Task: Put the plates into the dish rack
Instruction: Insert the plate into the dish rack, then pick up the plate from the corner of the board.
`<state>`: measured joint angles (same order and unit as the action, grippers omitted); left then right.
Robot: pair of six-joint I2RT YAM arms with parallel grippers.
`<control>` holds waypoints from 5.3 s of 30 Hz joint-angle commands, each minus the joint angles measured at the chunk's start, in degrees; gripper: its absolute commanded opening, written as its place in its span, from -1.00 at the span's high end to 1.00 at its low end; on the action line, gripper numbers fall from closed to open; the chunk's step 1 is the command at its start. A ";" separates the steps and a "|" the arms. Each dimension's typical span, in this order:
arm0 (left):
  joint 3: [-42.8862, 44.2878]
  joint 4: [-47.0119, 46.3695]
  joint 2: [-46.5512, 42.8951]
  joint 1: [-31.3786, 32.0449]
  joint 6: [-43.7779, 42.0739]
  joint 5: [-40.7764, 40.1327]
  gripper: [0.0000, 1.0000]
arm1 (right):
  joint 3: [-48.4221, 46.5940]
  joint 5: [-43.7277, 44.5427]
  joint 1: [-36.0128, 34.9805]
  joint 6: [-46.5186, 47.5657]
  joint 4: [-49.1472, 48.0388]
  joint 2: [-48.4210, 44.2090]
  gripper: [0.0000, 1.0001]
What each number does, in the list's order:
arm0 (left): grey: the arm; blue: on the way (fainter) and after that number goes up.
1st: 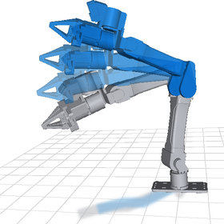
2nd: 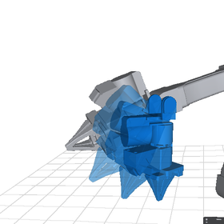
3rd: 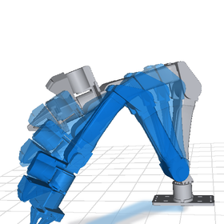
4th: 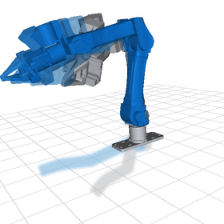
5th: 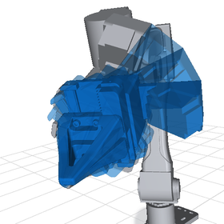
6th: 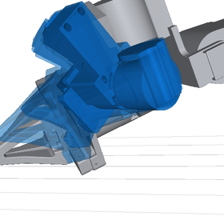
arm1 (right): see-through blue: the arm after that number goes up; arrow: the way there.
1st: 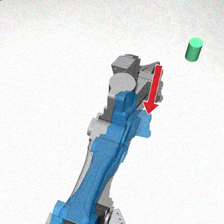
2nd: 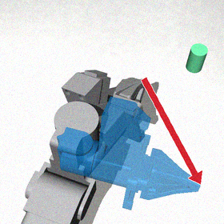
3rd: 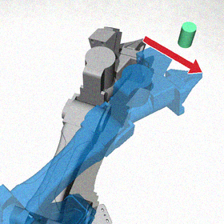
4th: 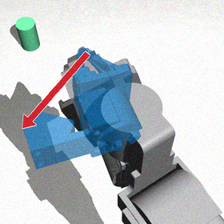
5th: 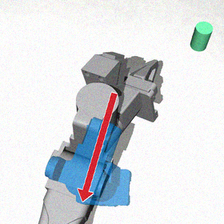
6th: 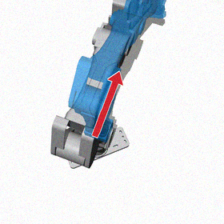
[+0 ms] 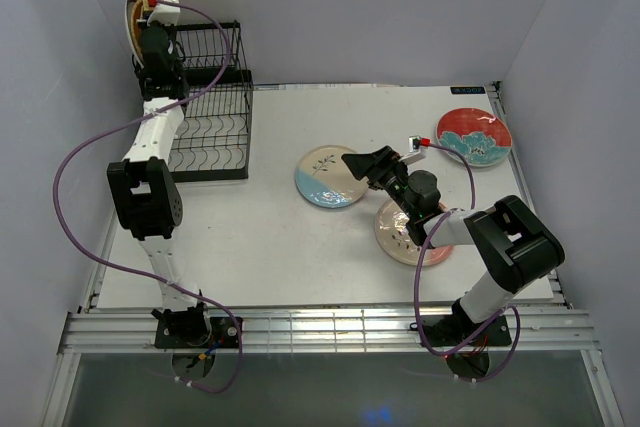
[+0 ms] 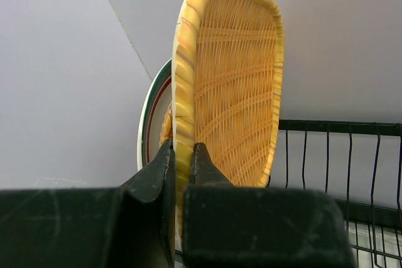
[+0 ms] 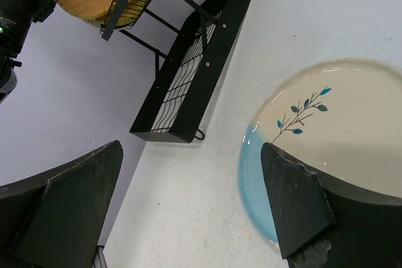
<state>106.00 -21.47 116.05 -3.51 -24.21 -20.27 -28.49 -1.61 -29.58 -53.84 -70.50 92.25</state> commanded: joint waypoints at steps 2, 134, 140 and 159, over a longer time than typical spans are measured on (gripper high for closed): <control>1.06 -7.26 -3.90 -0.18 -1.63 -1.35 1.00 | -1.74 -0.24 0.40 -0.12 -3.50 0.13 -0.92; -36.83 1.52 -35.54 17.04 25.26 6.47 -0.96 | 1.86 1.34 1.19 8.31 1.07 -8.40 -0.80; -42.09 1.44 -34.40 20.03 31.23 10.60 -0.96 | 2.83 4.85 1.19 12.00 5.27 -13.05 -0.80; -58.88 -7.53 -33.61 26.01 38.09 18.07 -0.96 | -0.95 27.25 1.19 22.91 32.70 -27.12 -0.80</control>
<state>48.36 -27.00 84.18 22.24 12.51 -4.78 -26.44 17.91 -28.51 -33.28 -43.05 66.63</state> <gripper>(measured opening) 0.979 0.899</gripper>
